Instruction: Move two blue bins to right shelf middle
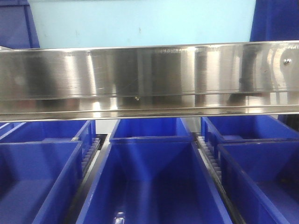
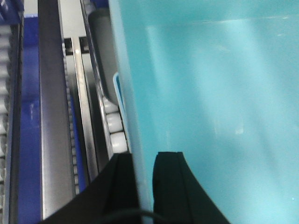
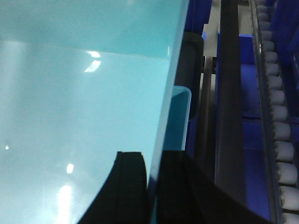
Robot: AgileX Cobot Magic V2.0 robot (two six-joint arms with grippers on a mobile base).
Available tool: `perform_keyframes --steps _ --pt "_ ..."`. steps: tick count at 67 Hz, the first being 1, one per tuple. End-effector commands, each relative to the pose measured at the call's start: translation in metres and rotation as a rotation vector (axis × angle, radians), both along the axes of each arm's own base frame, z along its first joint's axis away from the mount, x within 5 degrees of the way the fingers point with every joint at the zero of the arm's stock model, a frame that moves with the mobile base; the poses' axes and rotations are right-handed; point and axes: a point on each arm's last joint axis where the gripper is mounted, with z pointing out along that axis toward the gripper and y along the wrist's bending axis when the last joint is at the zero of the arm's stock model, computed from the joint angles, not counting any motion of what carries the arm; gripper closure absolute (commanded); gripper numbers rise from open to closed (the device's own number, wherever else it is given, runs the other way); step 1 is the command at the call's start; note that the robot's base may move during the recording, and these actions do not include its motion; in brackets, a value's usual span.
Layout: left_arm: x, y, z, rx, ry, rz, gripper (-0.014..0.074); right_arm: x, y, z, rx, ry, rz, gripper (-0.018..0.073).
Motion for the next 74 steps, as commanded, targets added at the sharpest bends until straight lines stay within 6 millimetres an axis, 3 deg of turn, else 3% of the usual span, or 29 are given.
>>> perform_keyframes --steps 1,35,57,68,74 --pt "-0.010 -0.006 0.013 -0.090 -0.023 -0.046 0.0707 0.005 0.000 0.004 -0.039 -0.066 0.003 0.0713" --pt "-0.007 -0.019 0.012 -0.131 -0.047 -0.077 0.0707 0.015 -0.004 0.001 -0.122 -0.124 -0.030 0.0713" --pt "-0.005 -0.016 -0.002 -0.045 0.046 -0.068 0.0707 0.022 -0.002 -0.023 -0.180 0.021 -0.032 0.0713" --pt "-0.003 -0.018 -0.007 -0.043 0.072 -0.073 0.0706 0.021 -0.002 -0.024 -0.185 0.035 -0.032 0.0713" --pt "-0.001 -0.018 -0.009 -0.043 0.078 -0.073 0.0648 0.021 -0.003 -0.025 -0.189 0.047 -0.033 0.0678"
